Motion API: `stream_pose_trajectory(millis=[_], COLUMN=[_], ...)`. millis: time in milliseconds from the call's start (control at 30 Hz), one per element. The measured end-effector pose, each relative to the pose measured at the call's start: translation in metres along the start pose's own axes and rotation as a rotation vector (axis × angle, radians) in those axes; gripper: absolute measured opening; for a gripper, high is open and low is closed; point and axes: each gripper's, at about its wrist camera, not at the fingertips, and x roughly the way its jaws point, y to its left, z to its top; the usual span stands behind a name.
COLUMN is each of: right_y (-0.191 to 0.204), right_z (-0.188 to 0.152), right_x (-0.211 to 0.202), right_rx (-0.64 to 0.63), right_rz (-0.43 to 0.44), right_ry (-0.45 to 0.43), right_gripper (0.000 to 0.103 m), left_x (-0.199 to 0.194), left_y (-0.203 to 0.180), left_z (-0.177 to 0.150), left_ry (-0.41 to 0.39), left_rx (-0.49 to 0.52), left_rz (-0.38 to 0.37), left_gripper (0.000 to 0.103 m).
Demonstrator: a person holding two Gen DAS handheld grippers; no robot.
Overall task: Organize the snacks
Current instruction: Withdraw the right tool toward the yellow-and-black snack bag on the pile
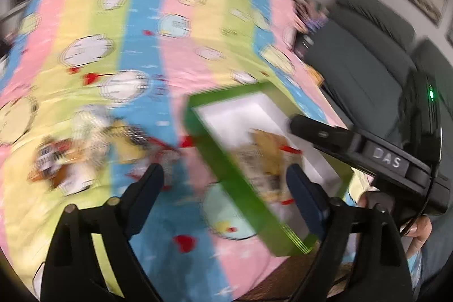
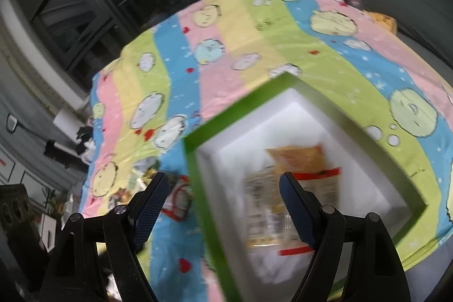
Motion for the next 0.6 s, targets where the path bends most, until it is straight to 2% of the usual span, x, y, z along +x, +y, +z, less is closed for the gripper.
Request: stream_pose_trajectory(millis=[133,233,300,433,600], right_y=[0.036,0.063,0.077,0.098,0.113], right_z=[-0.009,-0.017,-0.023,-0.034,-0.048], right_x=[0.006,0.014,0.021,0.043,0.075], right_rx=[-0.087,-0.153,-0.175,-0.198,-0.218], right_rz=[0.051,0.078,0.087,0.071,0.057], right_ry=[0.016,0.038,0.051,0.111,0.202], right_gripper=[0.081,0.081,0.081,0.081,0.081], left_x=[-0.024,-0.029,-0.03,-0.036,-0.028], left_y=[0.052,0.091,0.112,0.155,0.183], left_z=[-0.015,-0.026,-0.029,-0.042,-0.057], left_ry=[-0.034,-0.02,-0.024,-0.088,-0.034], left_rx=[-0.083,-0.149,-0.182,-0.255,-0.315], left_rz=[0.109,0.178,0.208,0.276,0.253], left_gripper=[0.093,0.094,0.095,0.095,0.095])
